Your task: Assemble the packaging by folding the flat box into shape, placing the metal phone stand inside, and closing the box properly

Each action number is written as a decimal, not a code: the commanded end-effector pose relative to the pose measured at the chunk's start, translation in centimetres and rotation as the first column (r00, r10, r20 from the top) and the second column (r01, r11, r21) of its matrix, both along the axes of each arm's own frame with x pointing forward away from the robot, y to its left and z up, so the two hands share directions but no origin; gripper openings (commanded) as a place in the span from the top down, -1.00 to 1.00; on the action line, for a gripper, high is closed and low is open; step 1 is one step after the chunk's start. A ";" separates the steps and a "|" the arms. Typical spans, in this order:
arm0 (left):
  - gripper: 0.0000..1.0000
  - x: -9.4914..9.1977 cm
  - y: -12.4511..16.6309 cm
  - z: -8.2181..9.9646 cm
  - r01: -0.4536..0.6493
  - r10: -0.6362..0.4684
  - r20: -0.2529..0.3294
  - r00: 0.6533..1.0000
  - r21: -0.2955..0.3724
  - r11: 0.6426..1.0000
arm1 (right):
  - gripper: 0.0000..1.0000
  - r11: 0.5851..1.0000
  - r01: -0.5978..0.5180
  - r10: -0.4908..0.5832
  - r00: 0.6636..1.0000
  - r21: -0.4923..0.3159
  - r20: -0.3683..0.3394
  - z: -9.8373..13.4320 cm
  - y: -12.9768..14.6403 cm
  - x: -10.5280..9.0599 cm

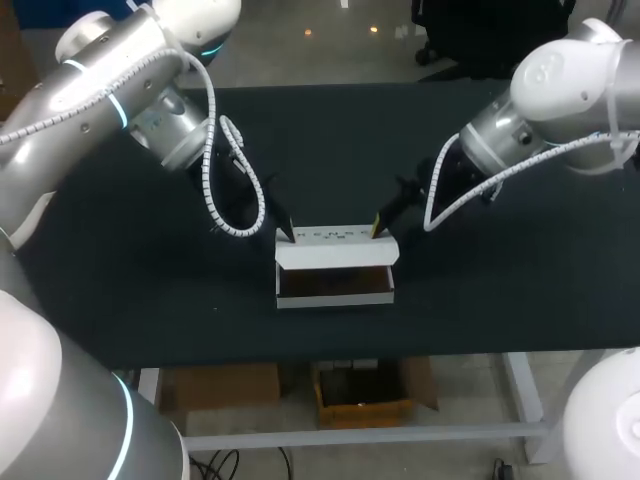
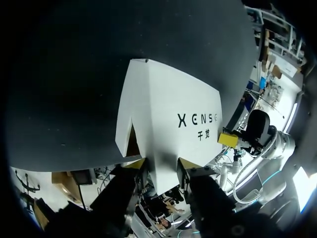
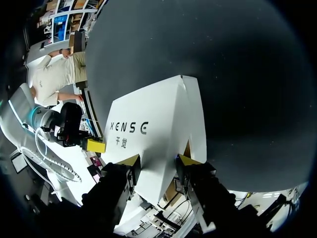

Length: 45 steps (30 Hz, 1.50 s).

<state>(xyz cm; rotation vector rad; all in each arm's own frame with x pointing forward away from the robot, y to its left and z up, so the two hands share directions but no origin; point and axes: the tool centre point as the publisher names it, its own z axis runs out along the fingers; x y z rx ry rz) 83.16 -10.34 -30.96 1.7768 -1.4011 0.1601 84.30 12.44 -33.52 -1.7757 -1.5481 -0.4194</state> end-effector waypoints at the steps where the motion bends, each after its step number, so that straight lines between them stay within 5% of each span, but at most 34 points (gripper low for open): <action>1: 0.23 0.9 -0.6 -0.2 0.013 -0.013 -0.017 1.000 -0.005 1.000 | 0.11 1.000 -0.006 0.006 1.000 0.006 -0.009 0.2 0.3 0.3; 45: 0.30 1.6 -0.7 0.2 0.009 -0.010 -0.102 0.995 -0.010 1.000 | 0.08 0.999 0.003 -0.001 0.998 0.033 -0.057 0.6 0.1 1.5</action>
